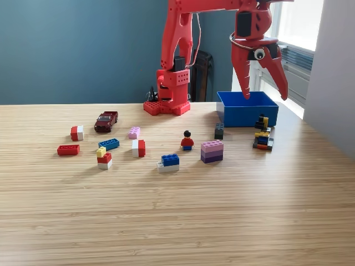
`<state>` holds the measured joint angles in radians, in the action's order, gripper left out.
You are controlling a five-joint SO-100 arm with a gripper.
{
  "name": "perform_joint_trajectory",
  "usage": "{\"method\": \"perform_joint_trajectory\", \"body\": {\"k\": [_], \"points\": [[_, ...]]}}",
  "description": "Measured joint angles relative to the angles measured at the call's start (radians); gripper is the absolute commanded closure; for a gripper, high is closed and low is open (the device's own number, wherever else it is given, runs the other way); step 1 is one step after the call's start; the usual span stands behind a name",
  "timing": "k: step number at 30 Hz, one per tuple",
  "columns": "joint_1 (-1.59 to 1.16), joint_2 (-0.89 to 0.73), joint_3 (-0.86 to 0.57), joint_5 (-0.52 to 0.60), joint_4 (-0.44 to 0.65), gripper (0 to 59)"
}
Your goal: Grasp a lego block and put it in the bin.
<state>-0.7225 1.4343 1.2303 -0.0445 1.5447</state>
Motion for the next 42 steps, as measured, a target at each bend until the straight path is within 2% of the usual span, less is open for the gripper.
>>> {"method": "perform_joint_trajectory", "body": {"k": [13,19,23,25,26,27,30,31,42], "points": [[-0.003,-0.322,-0.129,-0.02,0.0,18.0],[0.003,-0.426,-0.183,-0.043,0.0,18.7],[0.023,-0.497,-0.219,-0.043,0.0,21.5],[0.028,-0.528,-0.242,-0.043,0.002,24.7],[0.028,-0.541,-0.258,-0.043,0.002,28.5],[0.028,-0.552,-0.275,-0.041,0.002,33.4],[0.026,-0.588,-0.334,-0.04,0.0,54.6],[0.025,-0.598,-0.354,-0.032,0.0,58.5],[0.02,-0.637,-0.425,0.017,0.018,58.5]]}}
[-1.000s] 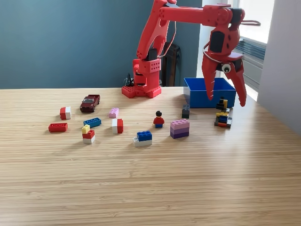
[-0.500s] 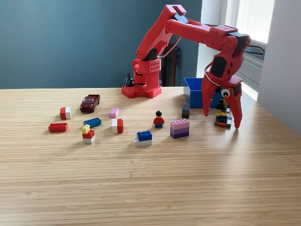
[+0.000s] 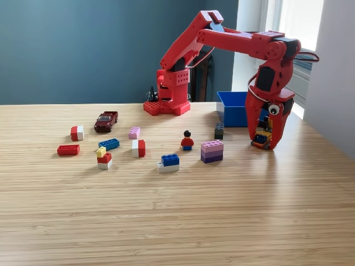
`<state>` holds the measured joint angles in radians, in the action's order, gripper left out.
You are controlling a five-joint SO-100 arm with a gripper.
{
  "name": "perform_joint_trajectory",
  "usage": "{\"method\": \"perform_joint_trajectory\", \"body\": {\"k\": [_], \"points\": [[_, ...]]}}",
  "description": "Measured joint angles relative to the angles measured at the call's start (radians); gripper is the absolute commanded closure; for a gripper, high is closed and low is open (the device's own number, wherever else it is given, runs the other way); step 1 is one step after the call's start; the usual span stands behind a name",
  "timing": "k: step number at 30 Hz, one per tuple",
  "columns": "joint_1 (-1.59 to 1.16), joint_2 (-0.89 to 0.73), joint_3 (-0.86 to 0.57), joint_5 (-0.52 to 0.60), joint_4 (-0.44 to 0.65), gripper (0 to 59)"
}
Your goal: Grasp a lego block and put it in the bin.
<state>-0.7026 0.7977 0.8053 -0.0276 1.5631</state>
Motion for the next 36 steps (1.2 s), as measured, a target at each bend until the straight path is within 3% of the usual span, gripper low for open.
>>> {"method": "perform_joint_trajectory", "body": {"k": [8,16,22,36], "points": [[0.005,-0.002,-0.034,0.014,0.029,58.6],[-0.023,-0.009,-0.12,0.005,0.158,58.6],[-0.055,0.028,-0.063,0.005,0.158,58.6],[-0.069,0.304,0.072,-0.029,0.16,58.6]]}}
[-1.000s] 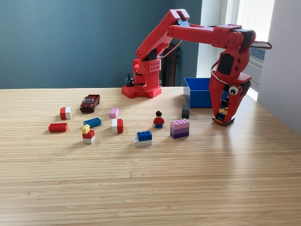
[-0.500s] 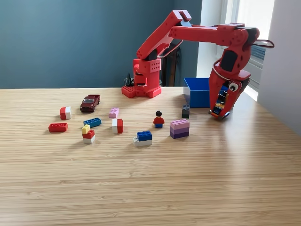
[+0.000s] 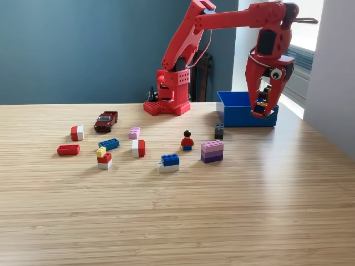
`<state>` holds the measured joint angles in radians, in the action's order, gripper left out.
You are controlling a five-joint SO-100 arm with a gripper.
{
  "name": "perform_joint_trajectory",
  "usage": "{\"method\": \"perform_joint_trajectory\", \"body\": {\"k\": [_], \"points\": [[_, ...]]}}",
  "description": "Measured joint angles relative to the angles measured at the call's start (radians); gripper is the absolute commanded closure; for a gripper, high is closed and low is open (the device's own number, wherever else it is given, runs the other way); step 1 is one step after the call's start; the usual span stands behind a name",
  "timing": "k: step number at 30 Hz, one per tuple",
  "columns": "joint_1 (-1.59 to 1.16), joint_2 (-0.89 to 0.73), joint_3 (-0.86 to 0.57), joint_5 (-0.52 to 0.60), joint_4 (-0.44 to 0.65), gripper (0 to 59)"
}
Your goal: Grasp a lego block and put it in the bin.
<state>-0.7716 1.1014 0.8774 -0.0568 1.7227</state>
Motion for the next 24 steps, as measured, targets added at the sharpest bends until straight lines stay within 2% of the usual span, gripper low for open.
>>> {"method": "perform_joint_trajectory", "body": {"k": [12,24], "points": [[-0.204,0.242,0.244,0.035,0.0,58.6],[-0.416,0.272,0.347,0.075,0.0,58.5]]}}
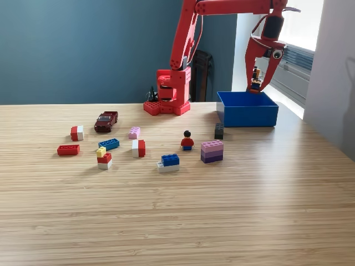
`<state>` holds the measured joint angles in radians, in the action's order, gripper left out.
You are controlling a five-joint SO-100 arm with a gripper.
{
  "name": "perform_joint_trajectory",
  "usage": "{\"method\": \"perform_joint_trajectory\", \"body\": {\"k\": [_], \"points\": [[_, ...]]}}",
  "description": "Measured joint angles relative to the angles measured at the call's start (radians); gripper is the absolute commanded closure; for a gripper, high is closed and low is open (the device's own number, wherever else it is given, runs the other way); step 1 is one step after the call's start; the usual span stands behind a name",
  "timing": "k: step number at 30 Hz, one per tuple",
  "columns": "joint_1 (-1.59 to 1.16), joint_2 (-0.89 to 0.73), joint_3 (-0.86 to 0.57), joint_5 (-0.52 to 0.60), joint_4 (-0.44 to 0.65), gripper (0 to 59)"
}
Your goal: Grasp a lego block and put it in the bin.
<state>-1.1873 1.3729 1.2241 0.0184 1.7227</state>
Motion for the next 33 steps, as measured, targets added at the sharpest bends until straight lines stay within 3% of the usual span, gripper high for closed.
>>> {"method": "perform_joint_trajectory", "body": {"k": [1,5,7,11,16,25,33], "points": [[0.003,0.0,0.005,-0.005,0.0,58.4],[0.009,0.0,0.032,-0.023,0.0,36.7],[0.008,0.0,0.043,-0.031,0.0,29.7],[0.005,0.0,0.064,-0.038,0.0,24.8],[0.005,0.0,0.069,-0.038,0.0,27.7],[0.103,0.0,0.017,-0.018,0.0,38.2],[0.391,0.009,-0.049,-0.04,-0.014,57.3]]}}
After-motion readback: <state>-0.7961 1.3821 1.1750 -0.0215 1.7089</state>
